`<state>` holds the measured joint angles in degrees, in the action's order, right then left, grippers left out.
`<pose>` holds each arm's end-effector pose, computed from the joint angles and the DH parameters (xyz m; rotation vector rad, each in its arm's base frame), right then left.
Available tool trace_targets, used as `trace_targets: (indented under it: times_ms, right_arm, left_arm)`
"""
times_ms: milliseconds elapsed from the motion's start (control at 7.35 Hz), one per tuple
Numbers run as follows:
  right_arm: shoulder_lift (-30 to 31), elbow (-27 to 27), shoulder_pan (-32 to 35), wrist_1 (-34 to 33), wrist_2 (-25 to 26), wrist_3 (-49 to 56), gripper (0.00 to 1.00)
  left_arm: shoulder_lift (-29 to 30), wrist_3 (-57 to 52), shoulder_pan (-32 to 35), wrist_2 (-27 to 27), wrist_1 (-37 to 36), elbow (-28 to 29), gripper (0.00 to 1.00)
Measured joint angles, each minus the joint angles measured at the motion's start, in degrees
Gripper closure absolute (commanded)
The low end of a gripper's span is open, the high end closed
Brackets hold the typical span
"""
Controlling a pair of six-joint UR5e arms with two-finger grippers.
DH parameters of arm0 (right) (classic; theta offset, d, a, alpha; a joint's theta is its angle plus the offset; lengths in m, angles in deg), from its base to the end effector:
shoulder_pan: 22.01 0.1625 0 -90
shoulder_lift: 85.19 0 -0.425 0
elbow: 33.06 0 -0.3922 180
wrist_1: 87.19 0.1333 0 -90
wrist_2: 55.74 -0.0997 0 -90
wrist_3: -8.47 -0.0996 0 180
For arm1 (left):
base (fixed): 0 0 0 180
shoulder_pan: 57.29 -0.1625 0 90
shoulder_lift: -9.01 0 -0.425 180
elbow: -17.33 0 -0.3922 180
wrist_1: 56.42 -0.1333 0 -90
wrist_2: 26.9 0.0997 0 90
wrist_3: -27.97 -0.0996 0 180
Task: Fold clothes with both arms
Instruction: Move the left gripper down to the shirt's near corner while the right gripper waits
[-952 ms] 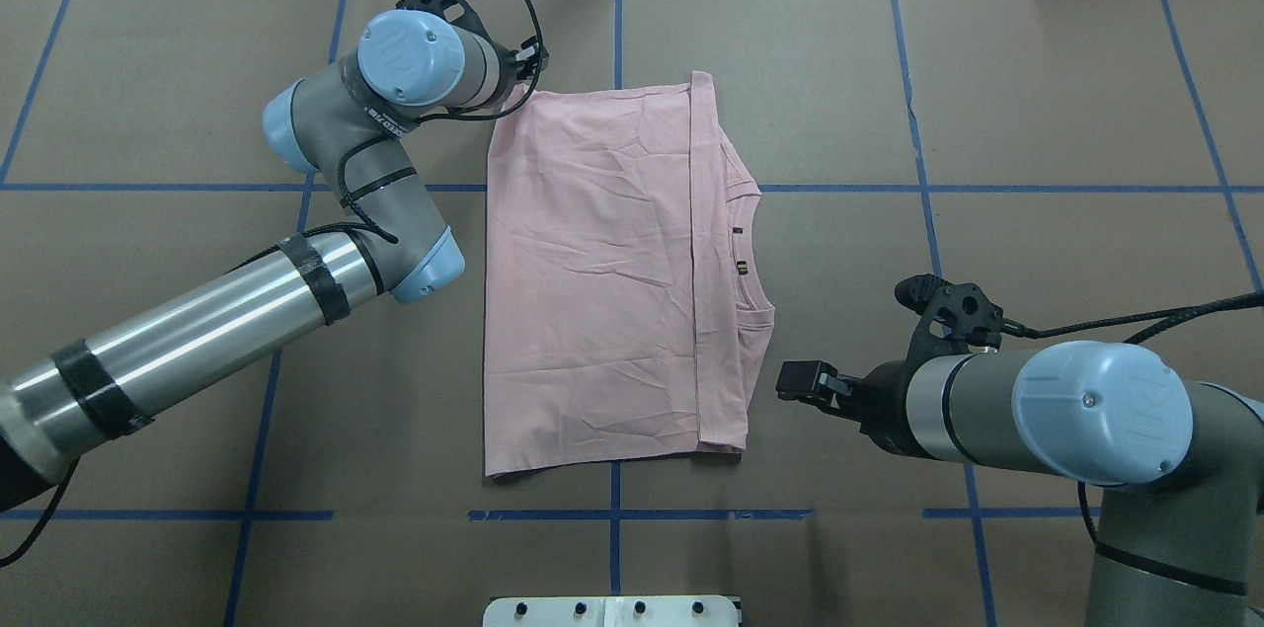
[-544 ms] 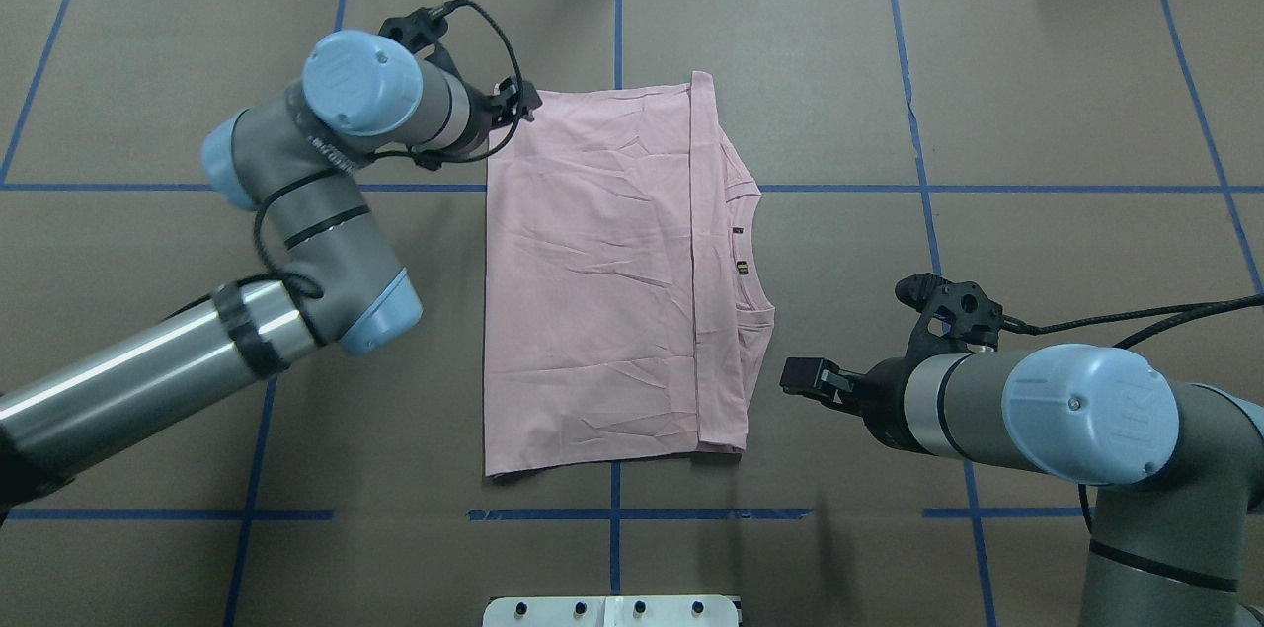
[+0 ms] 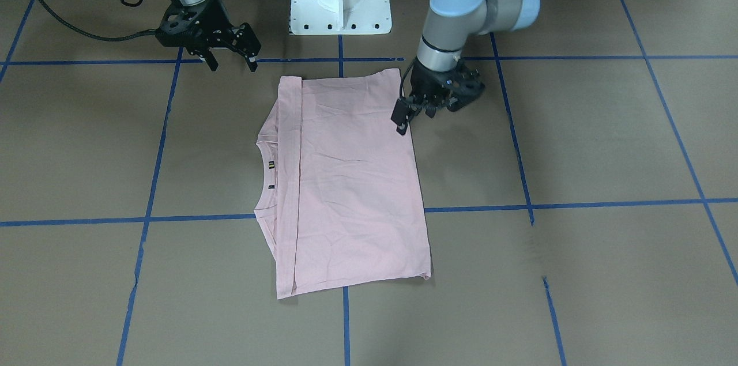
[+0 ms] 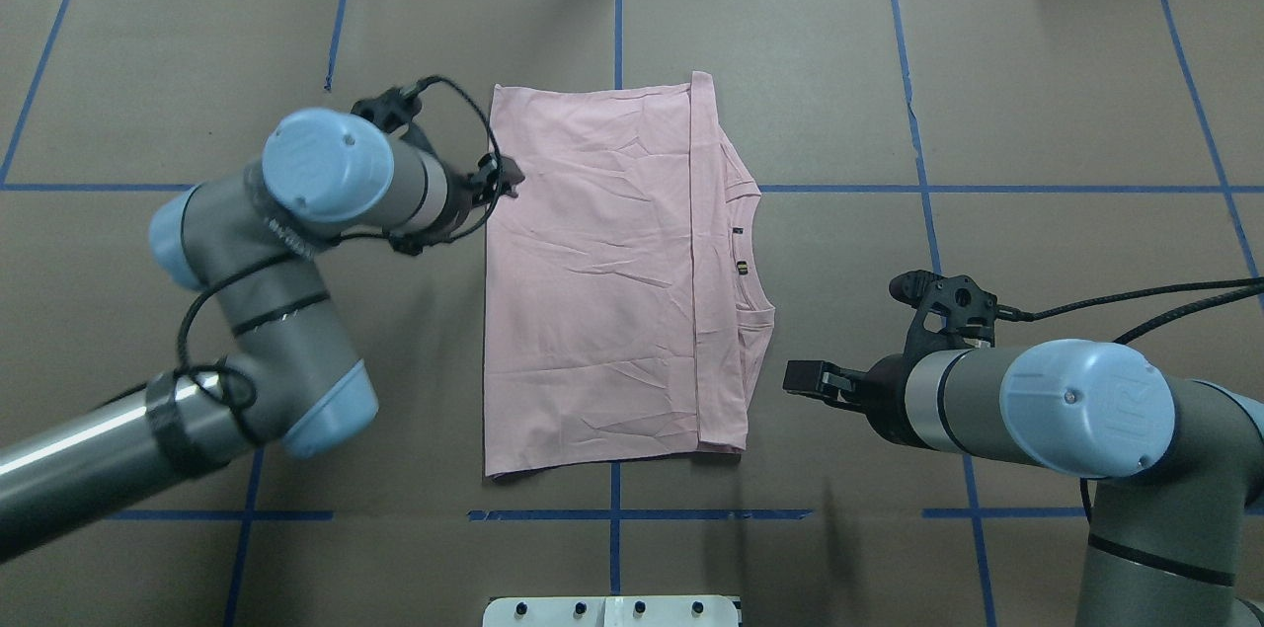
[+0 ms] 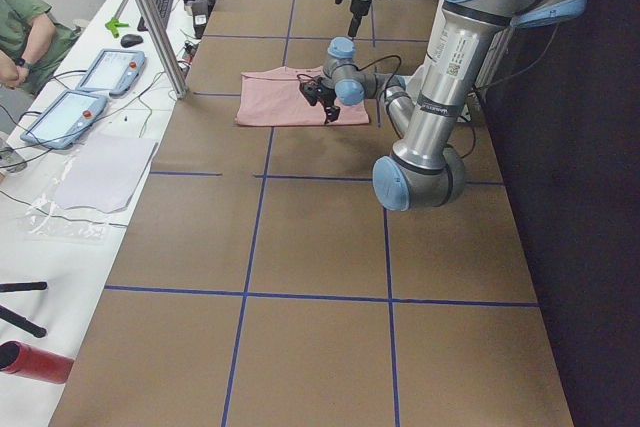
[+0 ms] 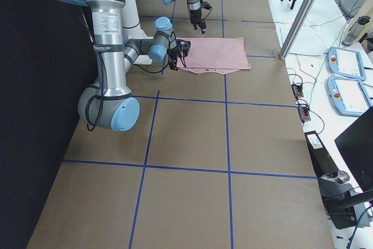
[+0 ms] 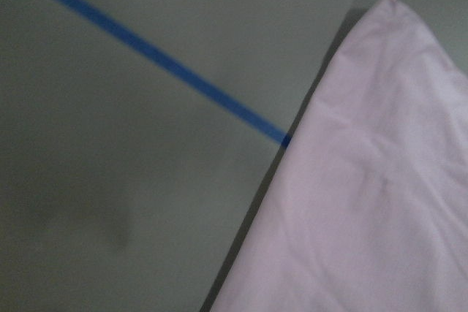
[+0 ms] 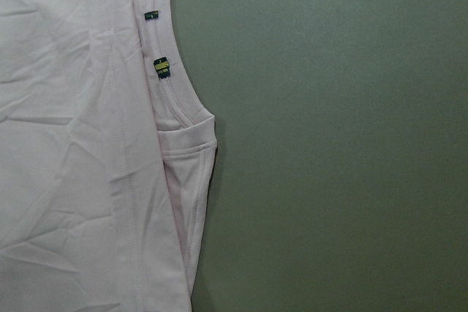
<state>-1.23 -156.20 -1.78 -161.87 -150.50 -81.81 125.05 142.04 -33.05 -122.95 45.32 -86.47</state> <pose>-0.4141 -0.2859 0.3138 0.0895 -0.9532 0.2908 0.5216 -0.3695 0.2765 -0.0995 0.9220 -0.7362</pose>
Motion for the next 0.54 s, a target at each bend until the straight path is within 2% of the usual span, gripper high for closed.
trace_targets:
  times_ms: [272,544]
  right_arm:
    - [-0.3,0.1,0.0,-0.6,0.0,0.3,0.0]
    - [-0.4,0.0,0.1,-0.7,0.0,0.3,0.0]
  left_arm:
    - [-0.7,9.2,-7.6,2.6,-4.6,-2.5,0.03]
    - [-0.9,12.8,-10.5,3.5,-5.4,-2.7,0.05]
